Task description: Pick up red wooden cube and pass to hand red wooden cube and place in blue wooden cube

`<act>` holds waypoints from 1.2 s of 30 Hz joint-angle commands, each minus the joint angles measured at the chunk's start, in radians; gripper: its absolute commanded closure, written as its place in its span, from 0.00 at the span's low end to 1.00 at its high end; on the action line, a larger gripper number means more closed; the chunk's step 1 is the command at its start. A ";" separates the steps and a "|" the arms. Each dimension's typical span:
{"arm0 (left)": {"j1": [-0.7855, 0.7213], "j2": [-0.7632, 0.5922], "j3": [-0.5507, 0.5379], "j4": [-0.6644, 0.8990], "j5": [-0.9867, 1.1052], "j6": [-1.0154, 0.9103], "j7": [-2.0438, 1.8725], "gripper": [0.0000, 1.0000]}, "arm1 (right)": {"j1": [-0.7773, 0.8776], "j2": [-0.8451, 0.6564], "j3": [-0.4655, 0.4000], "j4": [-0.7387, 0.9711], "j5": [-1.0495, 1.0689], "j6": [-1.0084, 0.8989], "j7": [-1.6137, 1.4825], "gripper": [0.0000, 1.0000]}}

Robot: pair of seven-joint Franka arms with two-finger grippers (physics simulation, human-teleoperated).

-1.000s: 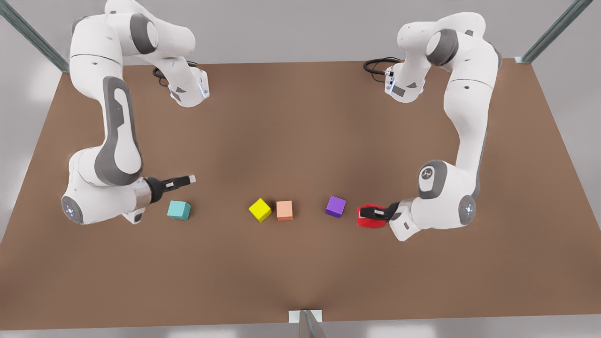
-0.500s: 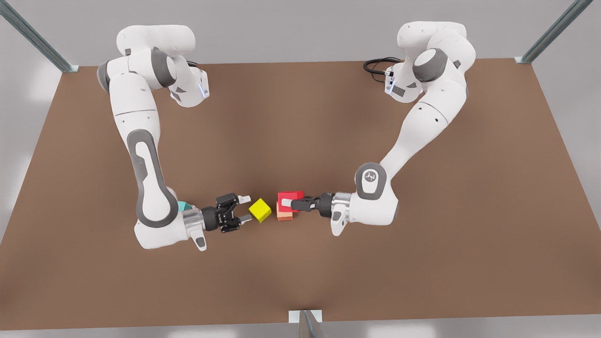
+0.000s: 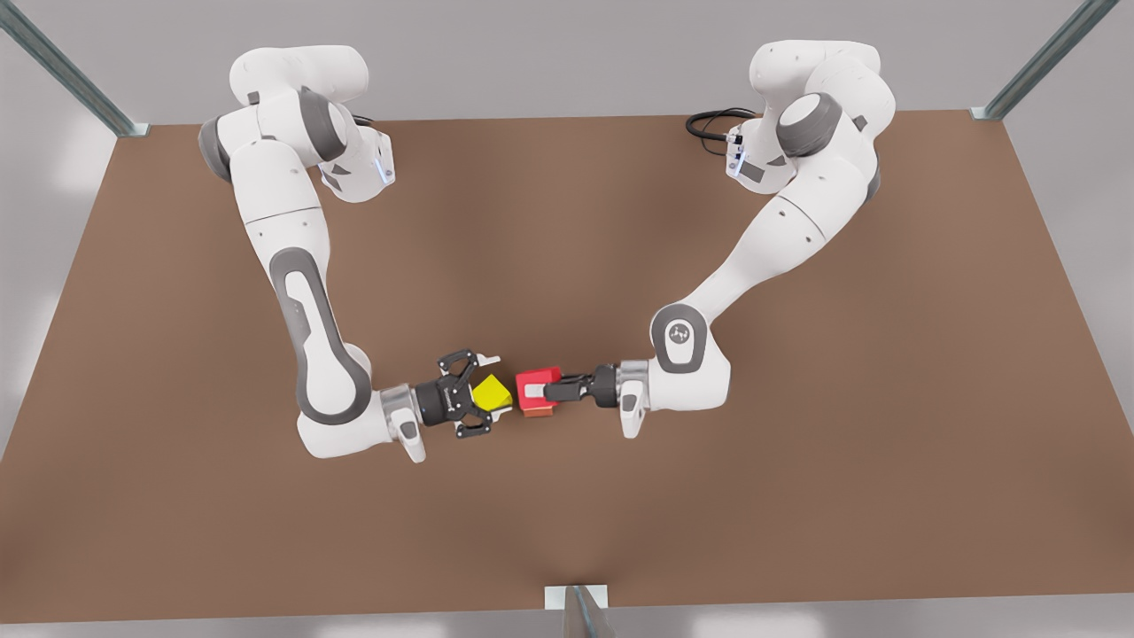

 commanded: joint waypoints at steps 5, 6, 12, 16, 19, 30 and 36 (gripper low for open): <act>0.000 0.001 -0.001 -0.001 -0.030 0.021 0.380 0.48 | 0.003 0.002 0.000 0.000 0.049 0.025 -0.493 0.00; 0.000 0.001 -0.001 -0.009 -0.030 0.023 0.380 0.48 | 0.005 0.003 -0.001 0.002 0.055 0.031 -0.490 0.00; 0.000 0.001 -0.001 -0.010 -0.057 0.023 0.377 0.48 | 0.012 0.031 -0.003 0.019 0.101 0.069 -0.464 0.00; 0.000 0.001 -0.001 -0.010 -0.057 0.023 0.377 0.48 | 0.032 0.040 -0.003 0.026 0.135 0.095 -0.463 0.00; 0.000 0.001 -0.001 -0.009 -0.059 0.024 0.377 0.48 | 0.048 0.041 -0.001 0.028 0.143 0.108 -0.455 0.00; -0.003 0.001 -0.001 -0.009 -0.059 0.031 0.377 0.48 | 0.081 0.060 -0.001 0.026 0.184 0.120 -0.450 0.00; -0.006 -0.001 -0.001 -0.009 -0.059 0.044 0.377 0.48 | 0.103 0.075 -0.001 0.026 0.196 0.138 -0.447 0.00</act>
